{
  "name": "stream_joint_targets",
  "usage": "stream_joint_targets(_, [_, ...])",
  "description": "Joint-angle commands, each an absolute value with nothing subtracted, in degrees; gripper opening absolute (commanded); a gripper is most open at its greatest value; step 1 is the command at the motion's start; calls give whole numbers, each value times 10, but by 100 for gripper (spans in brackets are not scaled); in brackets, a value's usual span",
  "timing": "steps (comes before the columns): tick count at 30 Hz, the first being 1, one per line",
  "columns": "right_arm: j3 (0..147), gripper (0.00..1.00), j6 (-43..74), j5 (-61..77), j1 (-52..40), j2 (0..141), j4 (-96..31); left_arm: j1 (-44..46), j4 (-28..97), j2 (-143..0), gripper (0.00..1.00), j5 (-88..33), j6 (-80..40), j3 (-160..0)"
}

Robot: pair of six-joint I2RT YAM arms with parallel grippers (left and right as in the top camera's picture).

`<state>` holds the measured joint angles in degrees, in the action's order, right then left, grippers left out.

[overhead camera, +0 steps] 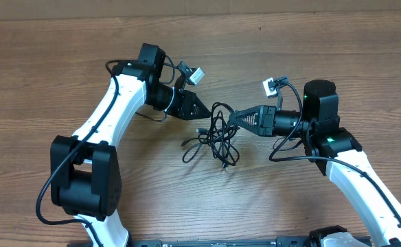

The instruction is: Untangle cables

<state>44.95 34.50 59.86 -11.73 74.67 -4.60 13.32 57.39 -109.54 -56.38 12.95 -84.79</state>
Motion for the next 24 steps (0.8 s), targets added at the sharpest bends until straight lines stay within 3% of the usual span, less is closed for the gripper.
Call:
stream_joint_targets(1, [454,6,344,606,-119,748,-50,133,573,-1098,4,-573,148,-848])
stream_joint_targets(11, [454,4,344,606,-119,748,-71,127,587,-1098,6,-544,160,-848])
stream_joint_targets(17, [454,4,347,607,-119,748,-72,128,625,-1098,59,-632,305,-848])
stream_joint_targets(20, [454,4,363,608,-119,748,-71,128,624,-1098,64,-640,335,-848])
stream_joint_targets(24, [454,4,375,623,-119,748,-68,137,605,-1099,63,-641,346,-848])
